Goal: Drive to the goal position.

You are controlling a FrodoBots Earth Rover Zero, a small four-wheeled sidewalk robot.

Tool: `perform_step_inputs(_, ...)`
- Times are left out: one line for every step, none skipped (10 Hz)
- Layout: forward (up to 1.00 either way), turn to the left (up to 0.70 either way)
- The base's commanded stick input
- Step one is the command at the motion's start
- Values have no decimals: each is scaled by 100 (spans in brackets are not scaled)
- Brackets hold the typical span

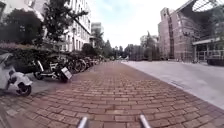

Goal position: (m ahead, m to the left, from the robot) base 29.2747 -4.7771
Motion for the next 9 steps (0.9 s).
perform_step_inputs(70, 3)
perform_step_inputs(70, 0)
perform_step_inputs(70, 0)
perform_step_inputs(70, 0)
perform_step_inputs(70, 0)
perform_step_inputs(70, 0)
perform_step_inputs(70, 0)
perform_step_inputs(70, 0)
perform_step_inputs(70, 0)
